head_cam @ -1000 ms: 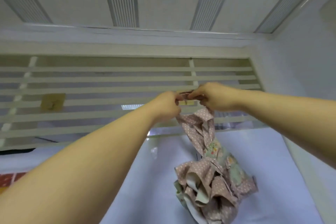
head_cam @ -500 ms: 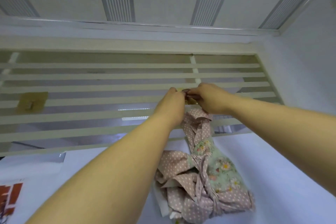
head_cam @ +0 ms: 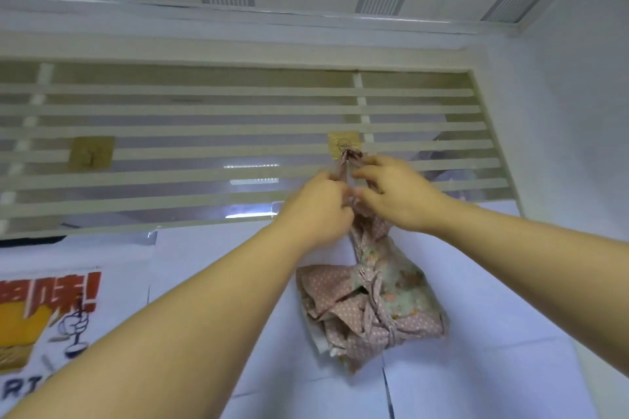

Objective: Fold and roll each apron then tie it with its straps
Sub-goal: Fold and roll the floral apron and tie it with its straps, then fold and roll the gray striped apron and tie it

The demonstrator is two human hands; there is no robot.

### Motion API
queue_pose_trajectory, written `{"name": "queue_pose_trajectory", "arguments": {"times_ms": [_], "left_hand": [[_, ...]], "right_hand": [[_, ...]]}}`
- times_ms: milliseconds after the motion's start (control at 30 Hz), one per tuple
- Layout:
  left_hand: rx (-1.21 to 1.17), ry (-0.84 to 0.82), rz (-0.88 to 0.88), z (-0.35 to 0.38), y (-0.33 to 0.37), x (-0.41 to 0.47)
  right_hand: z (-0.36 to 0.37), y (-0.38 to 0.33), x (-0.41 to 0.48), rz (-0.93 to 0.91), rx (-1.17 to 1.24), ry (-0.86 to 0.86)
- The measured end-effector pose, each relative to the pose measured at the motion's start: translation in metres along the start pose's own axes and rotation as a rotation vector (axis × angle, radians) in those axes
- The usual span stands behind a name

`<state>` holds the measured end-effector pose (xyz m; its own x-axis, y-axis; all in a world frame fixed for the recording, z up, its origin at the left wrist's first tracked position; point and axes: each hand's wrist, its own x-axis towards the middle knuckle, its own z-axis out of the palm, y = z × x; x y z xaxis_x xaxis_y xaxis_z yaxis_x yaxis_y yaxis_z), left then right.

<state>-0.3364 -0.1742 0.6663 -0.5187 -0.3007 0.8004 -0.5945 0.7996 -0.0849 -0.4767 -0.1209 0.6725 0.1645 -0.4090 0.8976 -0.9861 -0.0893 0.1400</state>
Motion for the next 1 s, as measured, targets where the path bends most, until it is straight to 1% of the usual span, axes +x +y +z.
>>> {"name": "queue_pose_trajectory", "arguments": {"times_ms": [67,133,200,267,367,400,433,500,567,700,800,867,933,1000], "left_hand": [[-0.112,0.073,-0.013,-0.004,0.008,-0.034],[-0.186,0.147,-0.029,-0.002,0.014,-0.077],[-0.261,0.180,-0.057,0.007,0.017,-0.124],[-0.333,0.185,-0.088,0.019,0.020,-0.168],[-0.421,0.099,-0.198,0.045,0.028,-0.244],[-0.455,0.058,-0.233,0.054,0.030,-0.263],[-0.481,-0.018,-0.301,0.067,0.034,-0.301],[-0.538,-0.086,-0.390,0.084,0.038,-0.343],[-0.568,-0.213,-0.474,0.104,0.042,-0.395],[-0.621,-0.439,-0.536,0.142,0.052,-0.494],[-0.589,-0.648,-0.598,0.167,0.059,-0.561],[-0.551,-0.808,-0.627,0.185,0.059,-0.602],[-0.502,-0.973,-0.624,0.199,0.057,-0.636],[-0.452,-1.156,-0.592,0.210,0.054,-0.664]], "right_hand": [[-0.003,-0.019,-0.026,-0.016,0.057,0.060],[-0.005,-0.042,-0.060,-0.026,0.127,0.051],[-0.001,-0.064,-0.099,-0.009,0.197,0.007],[0.005,-0.082,-0.135,0.047,0.297,-0.035],[0.022,-0.113,-0.206,0.127,0.428,-0.187],[0.030,-0.121,-0.226,0.158,0.461,-0.236],[0.040,-0.138,-0.263,0.221,0.492,-0.302],[0.055,-0.151,-0.308,0.288,0.543,-0.362],[0.073,-0.168,-0.360,0.357,0.581,-0.479],[0.097,-0.204,-0.458,0.448,0.648,-0.712],[0.110,-0.225,-0.524,0.512,0.668,-0.980],[0.118,-0.231,-0.559,0.524,0.659,-1.209],[0.125,-0.232,-0.589,0.514,0.595,-1.454],[0.132,-0.229,-0.619,0.537,0.507,-1.634]]}}
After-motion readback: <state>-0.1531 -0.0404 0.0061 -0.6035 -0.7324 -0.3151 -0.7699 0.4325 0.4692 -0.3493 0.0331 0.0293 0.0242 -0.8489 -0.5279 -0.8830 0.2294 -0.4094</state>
